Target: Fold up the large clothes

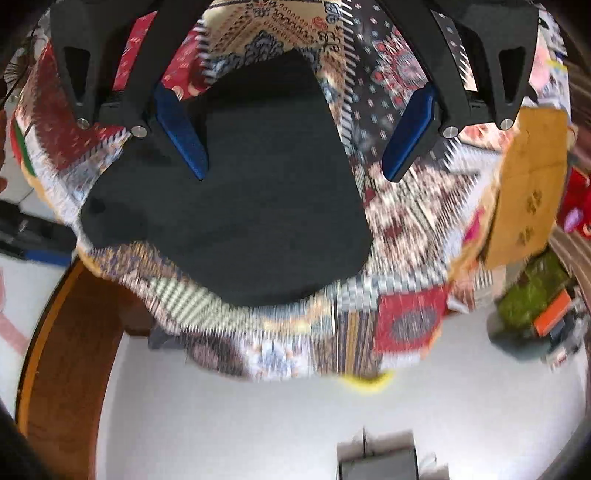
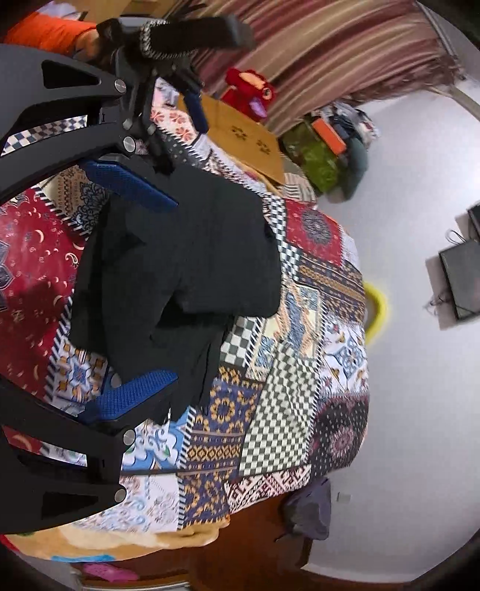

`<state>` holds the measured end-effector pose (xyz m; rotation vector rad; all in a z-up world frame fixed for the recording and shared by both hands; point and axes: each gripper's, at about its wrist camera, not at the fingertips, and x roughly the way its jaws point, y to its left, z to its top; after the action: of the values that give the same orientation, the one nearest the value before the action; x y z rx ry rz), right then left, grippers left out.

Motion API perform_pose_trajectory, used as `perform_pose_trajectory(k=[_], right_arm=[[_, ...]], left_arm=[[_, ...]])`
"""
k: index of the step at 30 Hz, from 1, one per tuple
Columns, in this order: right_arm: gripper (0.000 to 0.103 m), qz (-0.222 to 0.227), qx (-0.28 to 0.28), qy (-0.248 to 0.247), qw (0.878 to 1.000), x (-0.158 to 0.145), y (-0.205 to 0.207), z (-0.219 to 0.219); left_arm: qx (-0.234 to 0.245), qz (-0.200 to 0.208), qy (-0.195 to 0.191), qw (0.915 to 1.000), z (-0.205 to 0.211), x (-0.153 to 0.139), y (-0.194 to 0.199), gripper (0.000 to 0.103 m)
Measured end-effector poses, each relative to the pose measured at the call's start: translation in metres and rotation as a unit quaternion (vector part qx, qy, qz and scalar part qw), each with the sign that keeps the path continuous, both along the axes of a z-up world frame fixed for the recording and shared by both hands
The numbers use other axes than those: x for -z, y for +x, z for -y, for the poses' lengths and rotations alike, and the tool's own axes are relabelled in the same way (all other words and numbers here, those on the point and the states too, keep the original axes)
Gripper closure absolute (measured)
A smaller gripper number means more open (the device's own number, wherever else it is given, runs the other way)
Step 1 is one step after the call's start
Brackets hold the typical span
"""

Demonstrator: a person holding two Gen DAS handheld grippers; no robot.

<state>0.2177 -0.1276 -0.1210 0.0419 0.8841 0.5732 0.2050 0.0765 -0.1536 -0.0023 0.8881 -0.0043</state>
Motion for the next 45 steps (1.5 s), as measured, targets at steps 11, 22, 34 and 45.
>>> perform_pose_trajectory(k=[11,22,34,45], right_arm=[[0.01,-0.09,0.022,-0.045,0.995,0.086,0.019,0.02],[0.009,-0.107,0.031,-0.029,0.993,0.073,0.014,0.027],[0.007,-0.1,0.088,0.025,0.991,0.054,0.037,0.074],[0.005,-0.261,0.063,0.075,0.96,0.128,0.084,0.058]], left_arm=[[0.005,-0.015,-0.052,0.9985,0.0,0.038,0.006,0.0],[-0.013,0.001,-0.005,0.9999,0.012,0.026,0.003,0.0],[-0.04,0.009,-0.057,0.9975,-0.025,0.004,0.023,0.0],[-0.03,-0.105,-0.253,0.9613,-0.055,0.065,0.06,0.0]])
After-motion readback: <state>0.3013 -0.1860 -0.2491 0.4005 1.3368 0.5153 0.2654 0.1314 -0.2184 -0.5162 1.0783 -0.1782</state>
